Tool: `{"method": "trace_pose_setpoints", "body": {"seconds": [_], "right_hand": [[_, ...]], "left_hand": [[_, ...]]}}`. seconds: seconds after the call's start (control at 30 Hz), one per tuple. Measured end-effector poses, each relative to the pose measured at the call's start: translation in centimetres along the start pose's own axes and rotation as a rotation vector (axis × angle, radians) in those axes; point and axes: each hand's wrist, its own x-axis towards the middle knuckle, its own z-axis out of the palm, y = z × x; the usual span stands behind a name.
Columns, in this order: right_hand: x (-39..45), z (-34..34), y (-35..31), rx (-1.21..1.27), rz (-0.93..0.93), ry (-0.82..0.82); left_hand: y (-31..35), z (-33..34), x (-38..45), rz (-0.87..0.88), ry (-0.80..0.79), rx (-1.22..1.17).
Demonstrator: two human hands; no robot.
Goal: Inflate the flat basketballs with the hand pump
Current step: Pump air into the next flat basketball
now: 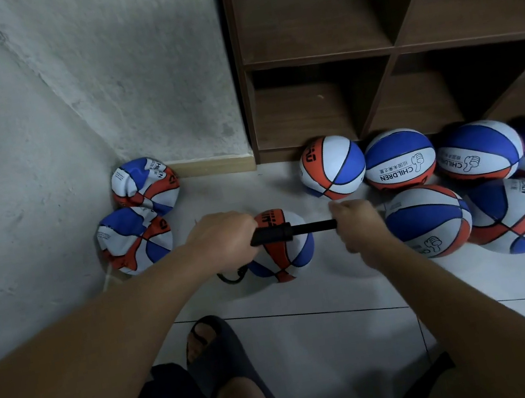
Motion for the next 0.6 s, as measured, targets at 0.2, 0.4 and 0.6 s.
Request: {"method": "trace_pose_setpoints", "body": {"seconds": [0.2,0.4,0.6], "right_hand": [[0.4,-1.5,0.8,0.021,0.034,0.086],[-2.0,2.9,0.4,-0.005,-0.105,0.038],[-3.1,4.9,0.4,-0.011,-0.177,-0.012]], "left_hand": [[0.1,0.5,0.0,-0.018,-0.047,0.048],[1.6,0.6,0.1,0.022,-0.046,0.049],[2.0,0.5,0.2,0.065,-0.043,0.07]]}}
